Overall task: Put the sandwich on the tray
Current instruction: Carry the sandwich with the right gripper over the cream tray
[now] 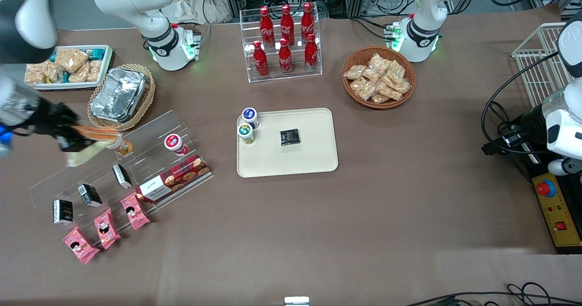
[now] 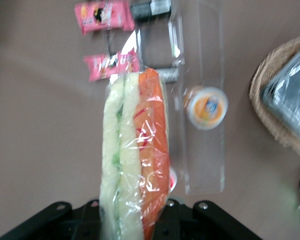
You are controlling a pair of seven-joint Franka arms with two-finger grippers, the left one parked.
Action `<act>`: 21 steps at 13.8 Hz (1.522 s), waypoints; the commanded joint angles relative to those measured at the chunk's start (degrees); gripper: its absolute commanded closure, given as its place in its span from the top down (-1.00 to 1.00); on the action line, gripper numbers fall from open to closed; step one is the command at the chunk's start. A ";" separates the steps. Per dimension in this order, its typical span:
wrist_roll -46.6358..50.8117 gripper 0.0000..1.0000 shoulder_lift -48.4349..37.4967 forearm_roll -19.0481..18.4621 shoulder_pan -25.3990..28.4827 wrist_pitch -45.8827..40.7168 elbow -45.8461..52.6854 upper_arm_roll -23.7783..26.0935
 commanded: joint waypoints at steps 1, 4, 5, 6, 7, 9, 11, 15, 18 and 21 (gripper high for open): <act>11.03 -1.00 5.34 0.05 3.16 -0.40 4.37 3.04; 22.90 -1.00 9.56 0.05 7.81 5.11 6.14 6.48; 26.15 -1.00 11.23 -0.04 10.53 8.18 6.06 6.92; 29.93 -1.00 13.25 -0.13 13.51 10.91 6.06 6.92; 34.06 -1.00 15.27 -0.57 16.42 13.55 6.06 6.92; 38.48 -1.00 18.18 -1.18 20.99 17.69 5.97 6.92; 43.04 -1.00 20.73 -1.27 24.69 20.94 5.97 6.92; 54.81 -1.00 27.58 -4.87 30.85 28.76 5.70 6.92; 61.86 -1.00 31.54 -7.24 32.78 32.03 5.53 6.84; 65.82 -1.00 35.40 -8.38 34.02 34.05 5.53 6.84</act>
